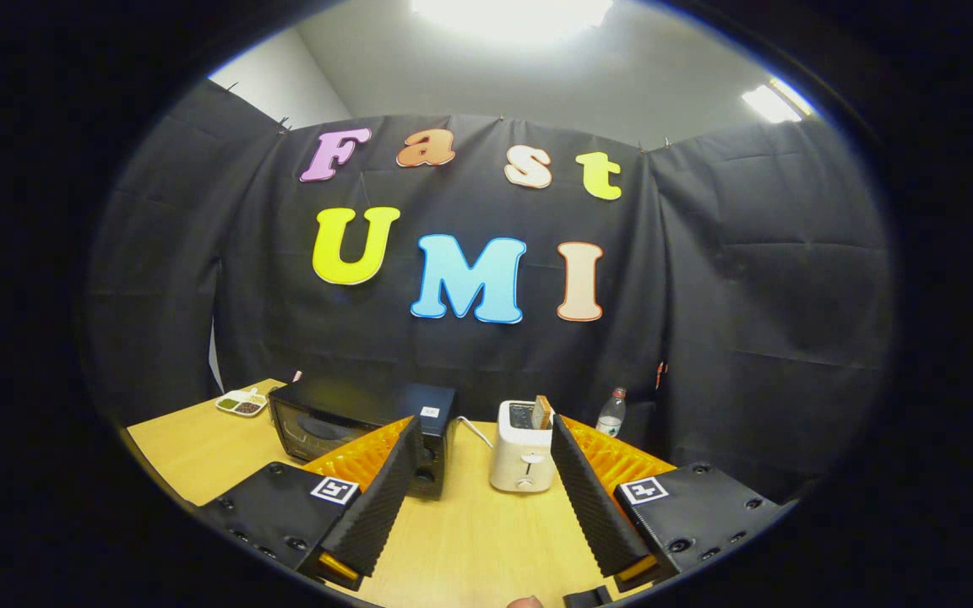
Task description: Open the toaster oven, put the food inside, and close the toaster oven door.
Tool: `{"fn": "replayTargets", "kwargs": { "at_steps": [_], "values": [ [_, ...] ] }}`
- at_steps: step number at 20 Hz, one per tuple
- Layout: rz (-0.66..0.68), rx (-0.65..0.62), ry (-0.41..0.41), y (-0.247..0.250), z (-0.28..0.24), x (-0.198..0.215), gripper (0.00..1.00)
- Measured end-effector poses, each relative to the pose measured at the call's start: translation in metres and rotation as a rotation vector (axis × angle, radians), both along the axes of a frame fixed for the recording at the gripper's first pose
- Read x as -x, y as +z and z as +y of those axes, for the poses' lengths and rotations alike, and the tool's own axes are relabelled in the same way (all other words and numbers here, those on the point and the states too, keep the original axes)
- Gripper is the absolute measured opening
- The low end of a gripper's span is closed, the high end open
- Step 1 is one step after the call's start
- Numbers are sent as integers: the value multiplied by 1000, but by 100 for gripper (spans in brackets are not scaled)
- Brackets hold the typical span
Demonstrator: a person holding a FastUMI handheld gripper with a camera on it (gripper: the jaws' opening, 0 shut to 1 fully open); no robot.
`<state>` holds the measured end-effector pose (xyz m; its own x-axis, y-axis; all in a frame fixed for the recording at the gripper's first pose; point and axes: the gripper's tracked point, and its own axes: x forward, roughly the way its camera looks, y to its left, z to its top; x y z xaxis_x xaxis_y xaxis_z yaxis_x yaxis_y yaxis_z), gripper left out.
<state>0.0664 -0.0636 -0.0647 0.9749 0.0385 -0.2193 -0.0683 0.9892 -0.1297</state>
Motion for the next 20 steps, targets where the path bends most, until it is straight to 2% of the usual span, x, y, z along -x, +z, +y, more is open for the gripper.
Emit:
{"fn": "replayTargets", "kwargs": {
  "at_steps": [5,10,20],
  "values": [
    [-8,-17,-26,0,-44,7,96],
    [-12,-24,-44,1,-66,5,96],
    [-30,-32,-19,6,-49,-5,96]
  ]
}}
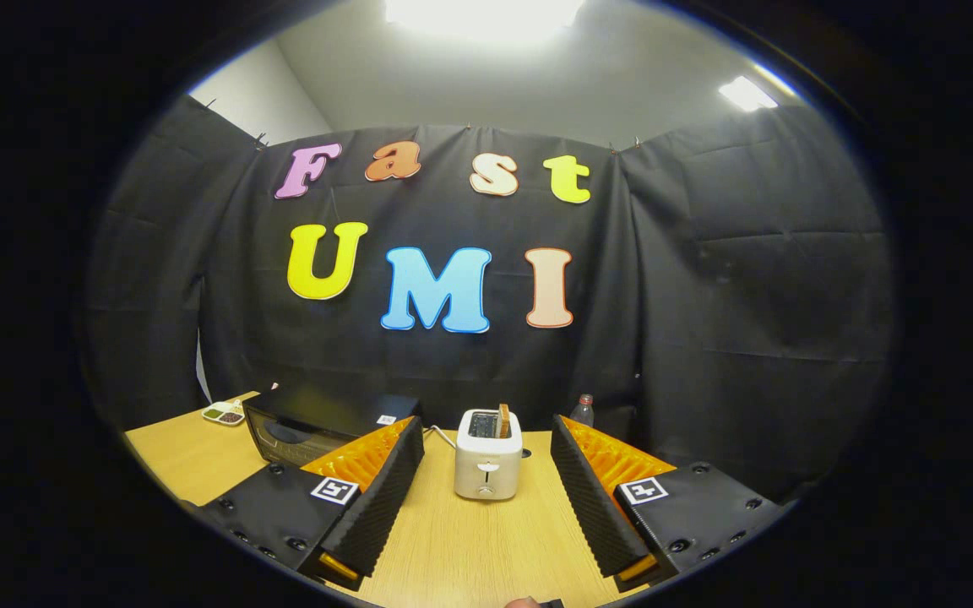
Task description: Open the toaster oven, put the food inside, and close the toaster oven door.
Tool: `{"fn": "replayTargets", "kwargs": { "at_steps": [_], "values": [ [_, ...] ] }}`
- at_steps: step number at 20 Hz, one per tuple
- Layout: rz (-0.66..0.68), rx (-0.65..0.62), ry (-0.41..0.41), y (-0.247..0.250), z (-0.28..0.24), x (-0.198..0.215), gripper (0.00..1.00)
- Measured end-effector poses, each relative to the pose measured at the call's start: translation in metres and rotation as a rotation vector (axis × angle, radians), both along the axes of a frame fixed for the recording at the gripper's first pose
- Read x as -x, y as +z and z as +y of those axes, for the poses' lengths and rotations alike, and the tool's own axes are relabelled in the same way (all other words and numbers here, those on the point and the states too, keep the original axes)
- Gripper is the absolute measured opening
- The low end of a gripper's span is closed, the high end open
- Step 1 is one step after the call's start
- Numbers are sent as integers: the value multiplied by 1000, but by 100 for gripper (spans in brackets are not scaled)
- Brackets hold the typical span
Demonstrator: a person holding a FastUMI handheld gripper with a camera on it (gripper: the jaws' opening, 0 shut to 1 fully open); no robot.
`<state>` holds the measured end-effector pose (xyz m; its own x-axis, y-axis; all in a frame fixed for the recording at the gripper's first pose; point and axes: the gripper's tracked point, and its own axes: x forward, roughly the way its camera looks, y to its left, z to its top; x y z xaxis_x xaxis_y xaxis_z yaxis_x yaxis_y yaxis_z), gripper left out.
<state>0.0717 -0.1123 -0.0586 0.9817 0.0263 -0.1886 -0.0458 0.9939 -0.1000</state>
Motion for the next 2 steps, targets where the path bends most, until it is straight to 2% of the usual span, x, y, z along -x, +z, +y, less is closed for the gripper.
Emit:
{"fn": "replayTargets", "kwargs": {
  "at_steps": [2],
  "values": [
    [9,-2,1,-2,4,0,96]
  ]
}}
